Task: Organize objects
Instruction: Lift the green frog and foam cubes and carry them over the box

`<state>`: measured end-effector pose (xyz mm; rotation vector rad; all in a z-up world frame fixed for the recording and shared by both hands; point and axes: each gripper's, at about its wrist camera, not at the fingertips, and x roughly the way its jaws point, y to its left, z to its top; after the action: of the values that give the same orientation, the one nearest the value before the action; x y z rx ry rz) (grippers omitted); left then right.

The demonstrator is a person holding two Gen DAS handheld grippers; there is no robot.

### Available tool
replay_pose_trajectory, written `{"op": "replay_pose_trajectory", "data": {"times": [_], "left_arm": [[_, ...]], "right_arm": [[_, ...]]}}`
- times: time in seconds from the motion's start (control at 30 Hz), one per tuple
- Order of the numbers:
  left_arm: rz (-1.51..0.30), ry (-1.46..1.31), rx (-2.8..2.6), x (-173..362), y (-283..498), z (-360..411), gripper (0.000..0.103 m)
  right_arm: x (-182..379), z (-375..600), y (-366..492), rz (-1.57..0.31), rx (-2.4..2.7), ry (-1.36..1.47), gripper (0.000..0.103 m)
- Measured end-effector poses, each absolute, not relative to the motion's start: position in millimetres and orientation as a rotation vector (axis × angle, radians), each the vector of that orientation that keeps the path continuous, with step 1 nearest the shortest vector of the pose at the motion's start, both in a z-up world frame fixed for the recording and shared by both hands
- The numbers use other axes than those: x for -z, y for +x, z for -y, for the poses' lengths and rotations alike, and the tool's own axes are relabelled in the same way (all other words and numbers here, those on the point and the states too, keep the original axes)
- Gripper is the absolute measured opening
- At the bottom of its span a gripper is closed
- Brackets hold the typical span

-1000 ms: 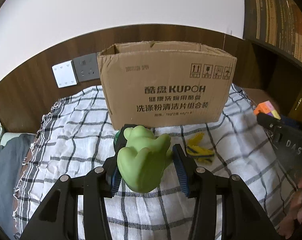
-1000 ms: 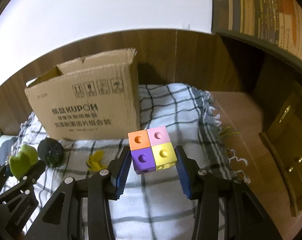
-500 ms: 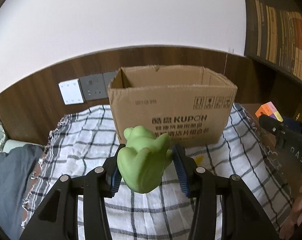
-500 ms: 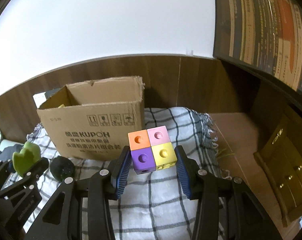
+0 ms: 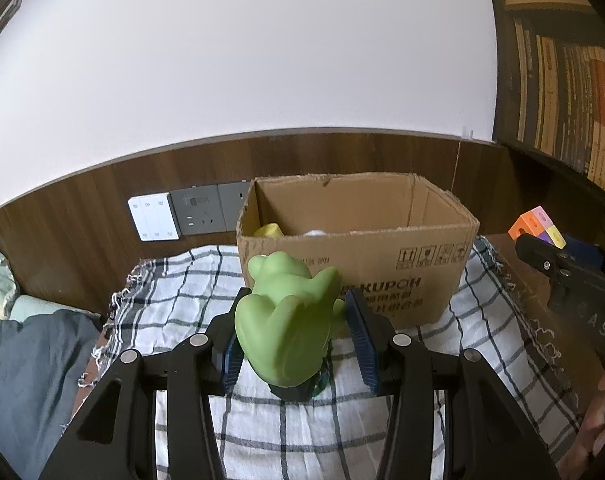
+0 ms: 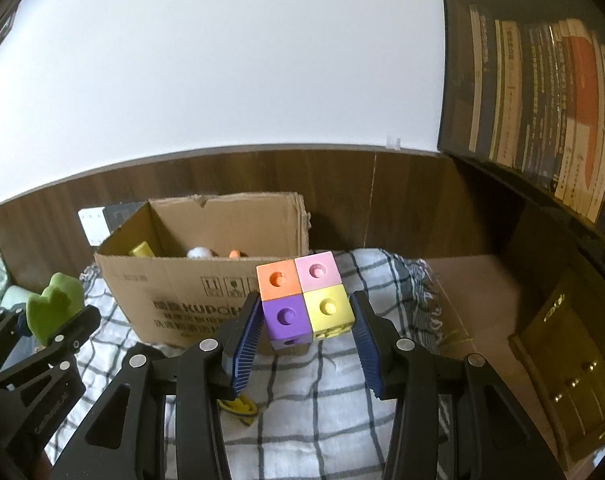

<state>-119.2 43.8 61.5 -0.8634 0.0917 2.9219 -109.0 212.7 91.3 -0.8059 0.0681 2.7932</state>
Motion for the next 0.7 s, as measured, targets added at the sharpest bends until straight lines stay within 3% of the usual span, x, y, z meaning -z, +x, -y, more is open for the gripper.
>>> {"op": "replay_pose_trajectory", "data": {"times": [0.7], "left_arm": [[-0.102, -0.783, -2.925, -84, -150, -43, 0.047]], "right_arm": [[-107, -206, -136, -0.058, -2.832, -0.763, 0.044]]}}
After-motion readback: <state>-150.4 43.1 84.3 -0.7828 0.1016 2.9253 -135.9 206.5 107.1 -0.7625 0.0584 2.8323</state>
